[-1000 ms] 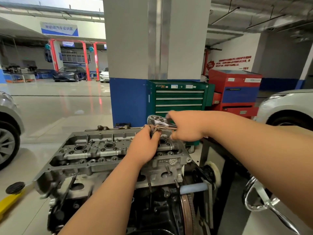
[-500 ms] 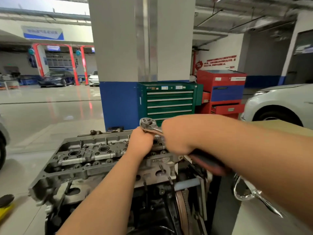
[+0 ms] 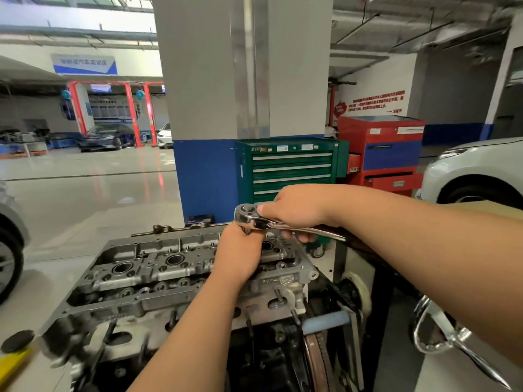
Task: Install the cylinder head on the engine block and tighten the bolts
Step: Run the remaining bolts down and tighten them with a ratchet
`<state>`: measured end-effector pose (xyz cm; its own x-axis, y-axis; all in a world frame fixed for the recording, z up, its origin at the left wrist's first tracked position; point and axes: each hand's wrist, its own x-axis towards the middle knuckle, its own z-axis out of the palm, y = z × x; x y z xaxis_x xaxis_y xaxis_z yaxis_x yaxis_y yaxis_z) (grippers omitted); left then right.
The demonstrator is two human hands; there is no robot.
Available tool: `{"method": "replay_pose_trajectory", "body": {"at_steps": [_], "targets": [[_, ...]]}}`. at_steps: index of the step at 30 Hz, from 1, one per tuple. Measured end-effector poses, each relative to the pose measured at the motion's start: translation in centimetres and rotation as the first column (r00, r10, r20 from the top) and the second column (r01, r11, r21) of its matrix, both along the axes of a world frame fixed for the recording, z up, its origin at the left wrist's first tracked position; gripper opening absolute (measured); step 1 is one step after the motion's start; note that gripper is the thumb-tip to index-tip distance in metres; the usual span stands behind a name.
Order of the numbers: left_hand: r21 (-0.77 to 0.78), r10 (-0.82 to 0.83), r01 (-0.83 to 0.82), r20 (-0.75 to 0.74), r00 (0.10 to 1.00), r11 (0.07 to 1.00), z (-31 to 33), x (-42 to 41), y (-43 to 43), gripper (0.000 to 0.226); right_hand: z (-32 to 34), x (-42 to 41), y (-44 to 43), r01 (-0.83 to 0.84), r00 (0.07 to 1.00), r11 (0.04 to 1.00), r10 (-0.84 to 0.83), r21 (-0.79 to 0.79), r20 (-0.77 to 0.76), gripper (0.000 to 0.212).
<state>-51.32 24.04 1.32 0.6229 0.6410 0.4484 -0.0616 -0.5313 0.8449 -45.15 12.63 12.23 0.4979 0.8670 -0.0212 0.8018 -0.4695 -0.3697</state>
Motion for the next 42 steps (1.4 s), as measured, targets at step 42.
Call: {"method": "replay_pose_trajectory", "body": {"at_steps": [42], "targets": [[-0.041,0.232,-0.235,-0.061,0.971,0.971,0.0,1.5,-0.8,0.026,-2.9,2.8,-3.1,0.268,0.654,0.963,-0.201,0.024,0.729,0.008]]}}
